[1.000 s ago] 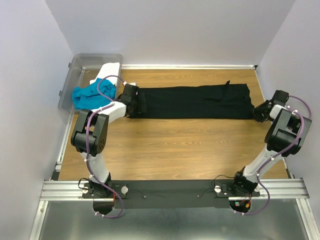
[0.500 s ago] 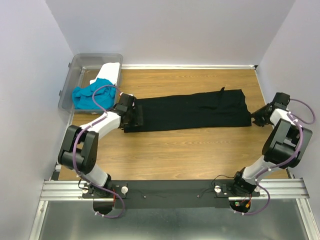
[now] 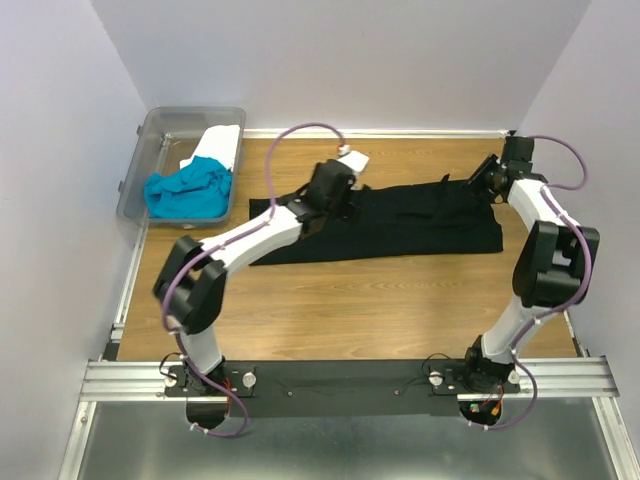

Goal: Fold and stack the t-shirts
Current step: Fold the tshirt

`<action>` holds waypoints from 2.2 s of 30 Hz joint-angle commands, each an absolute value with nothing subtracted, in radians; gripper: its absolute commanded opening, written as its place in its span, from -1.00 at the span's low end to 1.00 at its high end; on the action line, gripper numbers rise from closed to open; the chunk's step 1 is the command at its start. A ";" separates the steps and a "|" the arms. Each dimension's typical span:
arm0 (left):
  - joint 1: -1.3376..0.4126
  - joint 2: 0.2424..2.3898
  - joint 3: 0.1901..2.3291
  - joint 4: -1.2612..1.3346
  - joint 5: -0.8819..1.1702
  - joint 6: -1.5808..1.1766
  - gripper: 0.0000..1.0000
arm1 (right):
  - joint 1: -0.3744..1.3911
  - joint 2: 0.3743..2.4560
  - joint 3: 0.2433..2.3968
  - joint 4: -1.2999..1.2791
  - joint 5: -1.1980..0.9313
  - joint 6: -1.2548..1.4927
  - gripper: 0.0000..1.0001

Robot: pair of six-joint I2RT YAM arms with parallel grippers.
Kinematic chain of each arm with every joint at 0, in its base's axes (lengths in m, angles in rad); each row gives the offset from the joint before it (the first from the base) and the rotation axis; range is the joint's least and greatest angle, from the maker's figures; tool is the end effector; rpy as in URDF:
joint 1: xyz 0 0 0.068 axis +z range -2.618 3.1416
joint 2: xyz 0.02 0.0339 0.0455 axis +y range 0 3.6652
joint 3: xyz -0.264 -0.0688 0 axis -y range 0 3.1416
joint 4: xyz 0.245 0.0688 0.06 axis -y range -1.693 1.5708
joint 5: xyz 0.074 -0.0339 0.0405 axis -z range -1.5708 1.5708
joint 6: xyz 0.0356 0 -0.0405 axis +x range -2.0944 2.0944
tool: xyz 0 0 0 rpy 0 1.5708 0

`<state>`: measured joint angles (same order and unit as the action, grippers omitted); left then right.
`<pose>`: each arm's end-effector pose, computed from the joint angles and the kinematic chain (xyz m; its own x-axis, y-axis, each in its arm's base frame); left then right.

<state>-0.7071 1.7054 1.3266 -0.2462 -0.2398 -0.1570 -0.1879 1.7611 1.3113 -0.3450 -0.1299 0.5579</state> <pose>0.3045 -0.2491 0.2767 -0.5151 0.2404 -0.8227 0.4091 0.9124 0.0105 0.3872 -0.0689 0.2422 -0.5440 0.6378 -0.5453 0.4527 0.7702 0.4492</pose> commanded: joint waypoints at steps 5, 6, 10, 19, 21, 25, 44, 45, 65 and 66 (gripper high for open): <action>-0.790 1.982 1.616 -0.167 -0.169 0.094 0.82 | -0.167 1.931 1.446 -0.327 -0.184 0.607 -0.12; -0.793 2.000 1.634 -0.175 -0.166 0.080 0.81 | -0.163 1.937 1.448 -0.327 -0.186 0.607 -0.12; -0.793 2.020 1.579 -0.199 -0.160 0.005 0.80 | -0.155 1.918 1.407 -0.322 -0.199 0.603 -0.12; -0.776 1.925 1.286 -0.268 -0.156 -0.167 0.80 | -0.155 1.793 1.213 -0.321 -0.135 0.578 -0.11; -0.772 1.905 1.233 -0.276 -0.160 -0.173 0.80 | -0.155 1.767 1.161 -0.321 -0.126 0.575 -0.11; -0.764 1.890 1.177 -0.328 -0.160 -0.178 0.80 | -0.155 1.737 1.082 -0.318 -0.107 0.572 -0.11; -0.781 1.565 1.083 -0.328 -0.061 -0.168 0.82 | -0.155 1.451 0.909 -0.376 -0.213 0.569 -0.09; -0.781 1.572 1.110 -0.296 -0.075 -0.143 0.83 | -0.155 1.465 0.931 -0.377 -0.221 0.568 -0.10; -0.917 2.236 1.922 -0.299 0.195 0.218 0.36 | -0.155 1.600 1.066 -0.371 -0.285 0.606 -0.08; -0.919 2.247 1.930 -0.299 0.195 0.219 0.36 | -0.155 1.600 1.063 -0.373 -0.285 0.606 -0.08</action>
